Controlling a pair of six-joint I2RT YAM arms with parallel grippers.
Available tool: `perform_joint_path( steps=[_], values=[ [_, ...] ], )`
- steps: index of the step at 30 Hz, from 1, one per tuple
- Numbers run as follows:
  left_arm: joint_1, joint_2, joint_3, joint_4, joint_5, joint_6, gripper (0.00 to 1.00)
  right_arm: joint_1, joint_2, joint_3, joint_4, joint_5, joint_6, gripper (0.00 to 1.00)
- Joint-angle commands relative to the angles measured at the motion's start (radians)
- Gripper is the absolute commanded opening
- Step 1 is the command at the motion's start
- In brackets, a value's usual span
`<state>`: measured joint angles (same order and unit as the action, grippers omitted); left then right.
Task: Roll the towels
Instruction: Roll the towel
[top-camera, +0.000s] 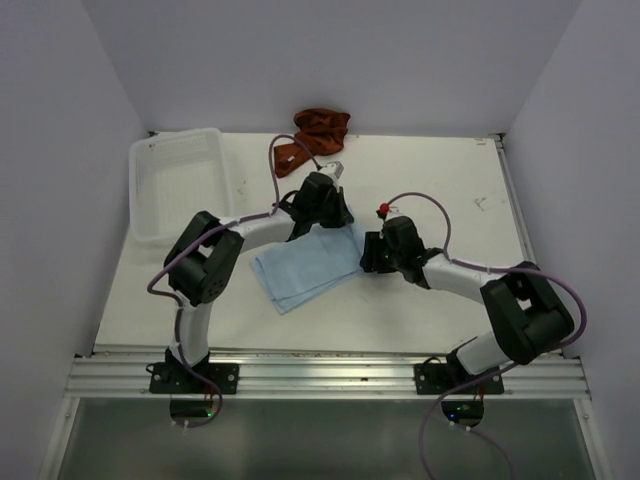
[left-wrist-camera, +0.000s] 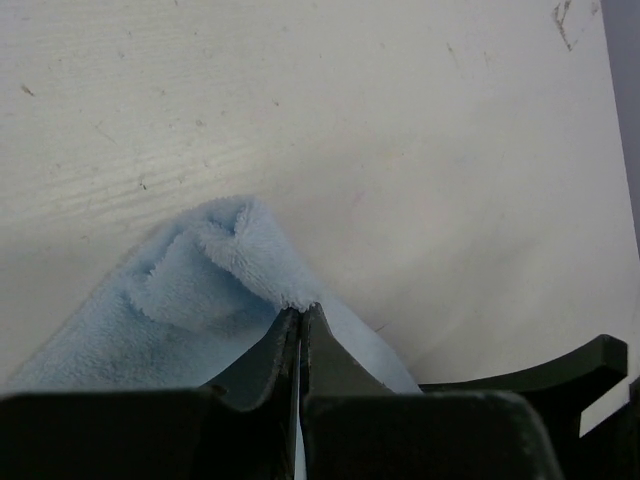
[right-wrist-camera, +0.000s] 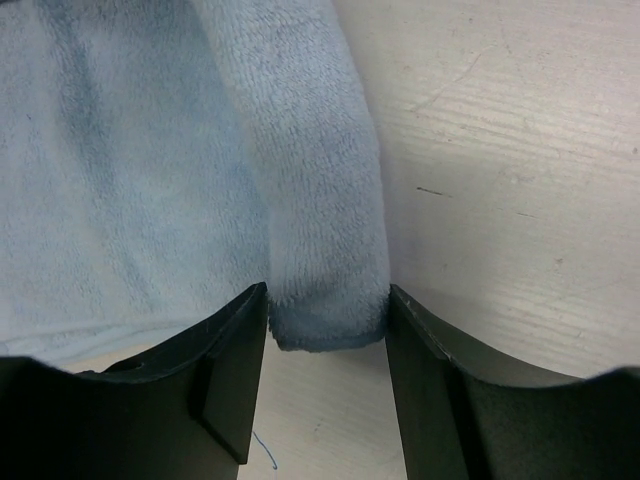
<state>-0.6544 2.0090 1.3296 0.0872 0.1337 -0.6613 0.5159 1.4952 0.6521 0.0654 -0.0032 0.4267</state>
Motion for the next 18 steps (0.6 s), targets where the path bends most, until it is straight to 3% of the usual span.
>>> perform_joint_path(
  steps=[1, 18],
  values=[
    [0.007, 0.037, 0.003, 0.012, -0.013, 0.02, 0.0, -0.004, -0.062, -0.011, -0.013, 0.02, -0.002, 0.54],
    [0.009, 0.017, -0.073, 0.055, -0.016, 0.012, 0.0, -0.036, -0.165, -0.014, -0.05, 0.008, 0.076, 0.59]
  ],
)
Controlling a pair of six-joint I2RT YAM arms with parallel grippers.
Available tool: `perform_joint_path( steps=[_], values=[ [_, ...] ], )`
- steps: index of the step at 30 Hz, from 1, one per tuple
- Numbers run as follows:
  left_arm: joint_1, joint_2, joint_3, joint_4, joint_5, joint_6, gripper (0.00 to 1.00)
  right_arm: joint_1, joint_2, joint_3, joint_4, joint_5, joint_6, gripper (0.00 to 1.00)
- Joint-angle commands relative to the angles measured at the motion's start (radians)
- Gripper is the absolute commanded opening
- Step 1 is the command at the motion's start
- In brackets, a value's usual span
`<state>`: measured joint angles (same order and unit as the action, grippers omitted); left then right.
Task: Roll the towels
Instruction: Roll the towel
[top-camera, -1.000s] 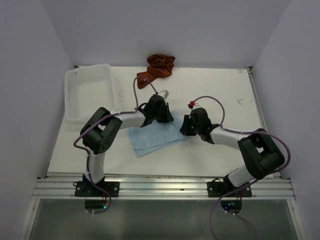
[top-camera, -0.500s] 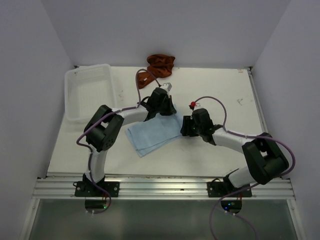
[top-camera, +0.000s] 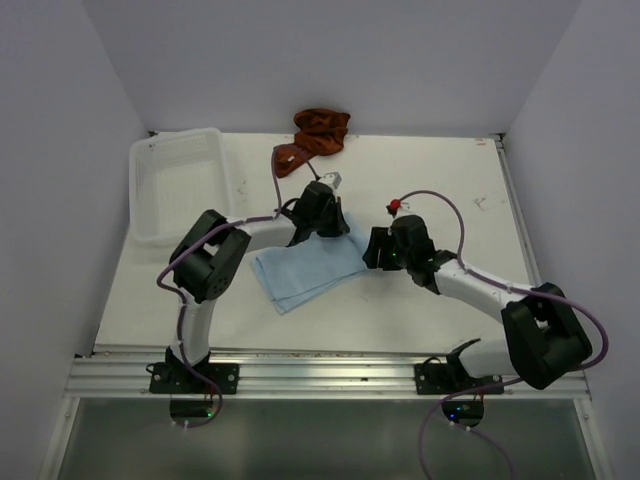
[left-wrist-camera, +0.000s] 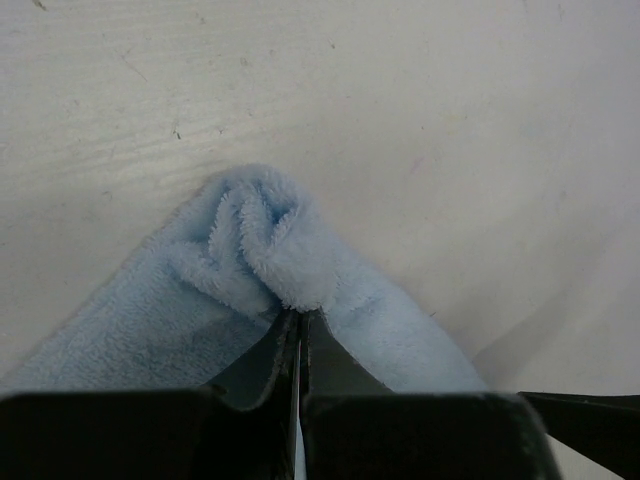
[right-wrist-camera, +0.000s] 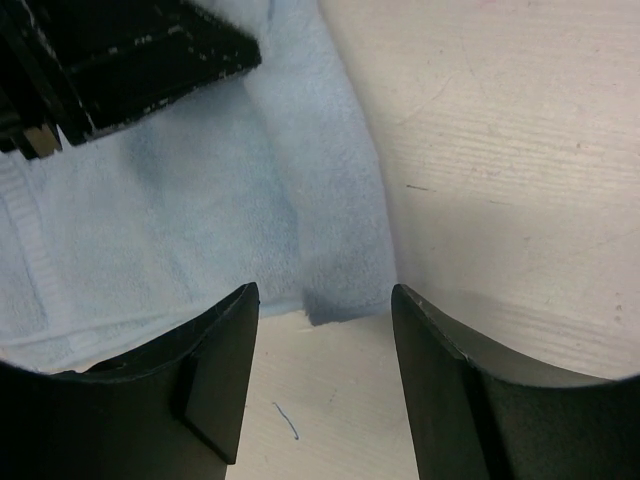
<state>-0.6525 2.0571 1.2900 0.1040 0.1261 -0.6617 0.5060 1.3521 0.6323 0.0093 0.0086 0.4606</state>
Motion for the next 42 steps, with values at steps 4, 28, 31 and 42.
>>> perform_joint_path(
  steps=[4, 28, 31, 42],
  values=[
    [0.005, -0.051, -0.06, 0.046, -0.013, 0.008, 0.0, -0.072, 0.008, 0.001, 0.061, -0.082, 0.084, 0.58],
    [0.027, -0.061, -0.063, 0.023, -0.037, 0.04, 0.0, -0.096, 0.148, -0.052, 0.228, -0.217, 0.061, 0.59],
    [0.03, -0.063, -0.064, 0.022, -0.042, 0.043, 0.0, -0.101, 0.133, -0.043, 0.227, -0.234, 0.064, 0.61],
    [0.04, -0.071, -0.058, 0.023, -0.037, 0.057, 0.0, -0.162, 0.122, -0.017, 0.219, -0.277, 0.085, 0.62]
  ],
)
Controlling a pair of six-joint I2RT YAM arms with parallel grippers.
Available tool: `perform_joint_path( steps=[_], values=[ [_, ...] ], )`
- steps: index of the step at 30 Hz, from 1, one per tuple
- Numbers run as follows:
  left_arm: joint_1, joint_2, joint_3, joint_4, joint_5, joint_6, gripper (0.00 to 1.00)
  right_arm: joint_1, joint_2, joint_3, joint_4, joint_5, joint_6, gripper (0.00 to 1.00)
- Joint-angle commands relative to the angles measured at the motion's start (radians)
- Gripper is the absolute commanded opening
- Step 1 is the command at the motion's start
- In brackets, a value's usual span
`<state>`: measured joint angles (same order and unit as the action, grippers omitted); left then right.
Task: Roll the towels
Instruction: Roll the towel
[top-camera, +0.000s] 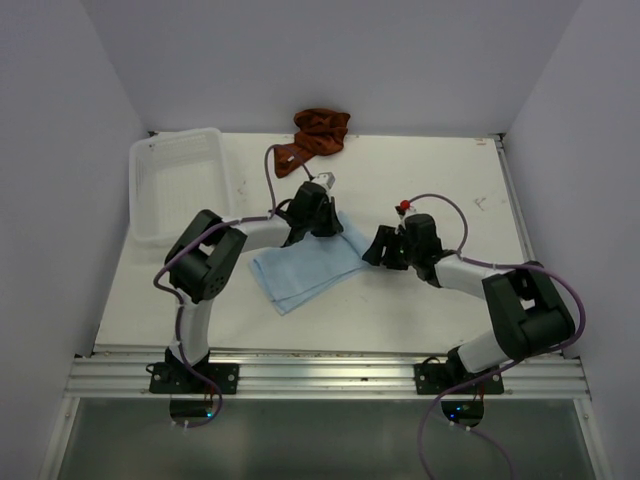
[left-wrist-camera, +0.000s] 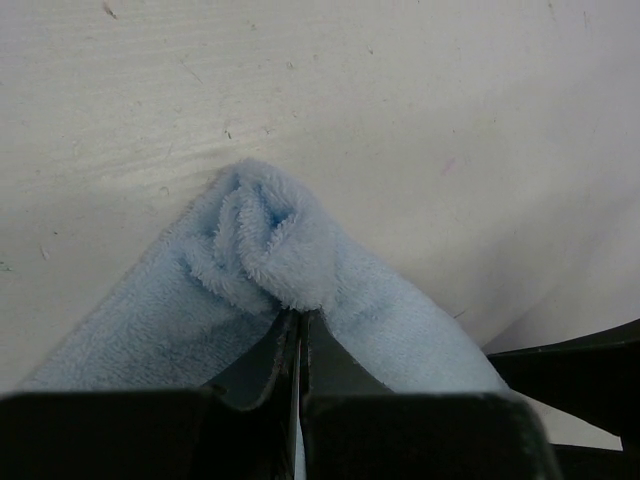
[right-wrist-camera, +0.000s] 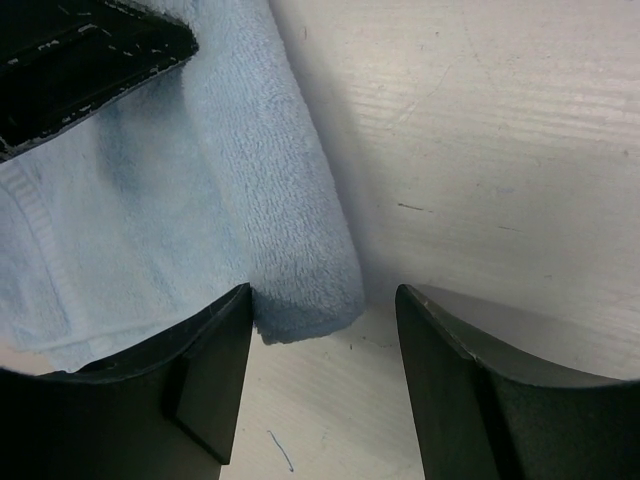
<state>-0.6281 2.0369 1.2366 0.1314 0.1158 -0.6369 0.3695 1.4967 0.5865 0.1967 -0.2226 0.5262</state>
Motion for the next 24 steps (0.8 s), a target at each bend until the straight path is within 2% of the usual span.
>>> perform_joint_path(
  steps=[1, 9, 17, 24],
  values=[
    [0.019, -0.05, -0.005, -0.006, -0.027, 0.032, 0.0, -0.032, -0.02, 0.029, 0.041, -0.06, 0.024, 0.62],
    [0.027, -0.049, -0.015, -0.004, -0.024, 0.034, 0.0, -0.104, 0.022, 0.032, 0.159, -0.227, 0.066, 0.6],
    [0.028, -0.047, -0.019, -0.001, -0.022, 0.034, 0.0, -0.127, 0.118, 0.062, 0.188, -0.267, 0.07, 0.48],
    [0.027, -0.047, -0.022, -0.004, -0.025, 0.039, 0.0, -0.113, 0.148, 0.035, 0.218, -0.284, 0.057, 0.46]
  ],
)
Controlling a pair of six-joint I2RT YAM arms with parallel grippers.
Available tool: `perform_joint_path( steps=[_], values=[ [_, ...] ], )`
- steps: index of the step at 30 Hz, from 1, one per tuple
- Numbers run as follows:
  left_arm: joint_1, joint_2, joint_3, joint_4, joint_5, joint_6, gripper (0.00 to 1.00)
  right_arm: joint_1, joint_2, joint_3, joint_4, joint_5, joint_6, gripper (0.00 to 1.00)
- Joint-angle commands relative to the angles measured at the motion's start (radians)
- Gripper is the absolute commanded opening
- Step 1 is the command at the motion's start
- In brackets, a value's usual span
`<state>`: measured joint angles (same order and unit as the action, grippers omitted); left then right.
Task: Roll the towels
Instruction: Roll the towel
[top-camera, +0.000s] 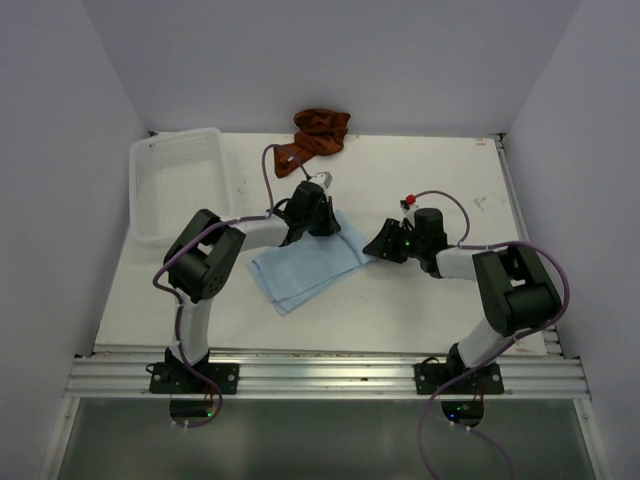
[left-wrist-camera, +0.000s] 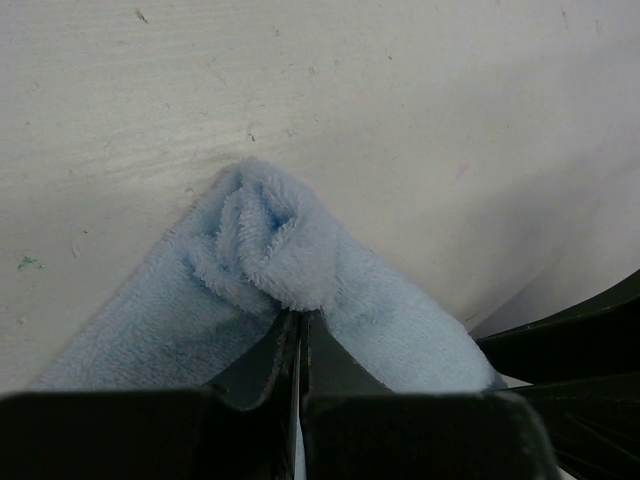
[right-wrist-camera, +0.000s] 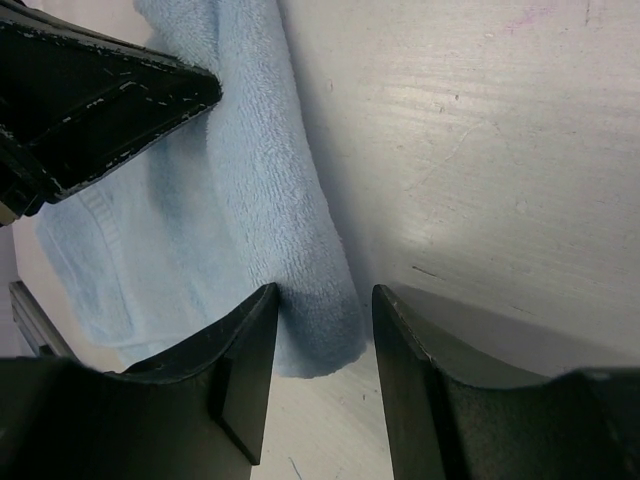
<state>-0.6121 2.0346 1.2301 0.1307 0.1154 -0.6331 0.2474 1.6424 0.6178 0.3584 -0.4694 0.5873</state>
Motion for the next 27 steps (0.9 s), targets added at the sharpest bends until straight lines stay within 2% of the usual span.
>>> perform_joint_path(
  steps=[1, 4, 10, 17, 19, 20, 23, 27],
  values=[
    [0.014, -0.045, -0.018, -0.003, -0.028, 0.035, 0.0, 0.012, 0.005, 0.002, 0.045, -0.029, -0.009, 0.46],
    [0.014, -0.047, -0.023, -0.003, -0.031, 0.033, 0.0, 0.023, 0.016, -0.007, 0.047, -0.009, -0.021, 0.42],
    [0.018, -0.043, -0.032, -0.003, -0.037, 0.03, 0.0, 0.039, 0.03, -0.012, 0.036, 0.0, -0.037, 0.26],
    [0.029, -0.045, -0.037, 0.004, -0.033, 0.023, 0.01, 0.081, -0.027, 0.0, -0.028, 0.081, -0.092, 0.0],
    [0.031, -0.051, -0.037, 0.006, -0.03, 0.019, 0.06, 0.111, -0.059, 0.003, -0.08, 0.133, -0.113, 0.0],
    [0.032, -0.054, -0.037, 0.006, -0.029, 0.021, 0.12, 0.124, -0.096, 0.011, -0.104, 0.205, -0.141, 0.0],
    [0.034, -0.07, -0.035, 0.003, -0.031, 0.024, 0.2, 0.17, -0.15, 0.026, -0.182, 0.343, -0.182, 0.0],
    [0.038, -0.082, -0.029, -0.016, -0.034, 0.03, 0.23, 0.193, -0.184, 0.04, -0.239, 0.454, -0.21, 0.0]
  ],
)
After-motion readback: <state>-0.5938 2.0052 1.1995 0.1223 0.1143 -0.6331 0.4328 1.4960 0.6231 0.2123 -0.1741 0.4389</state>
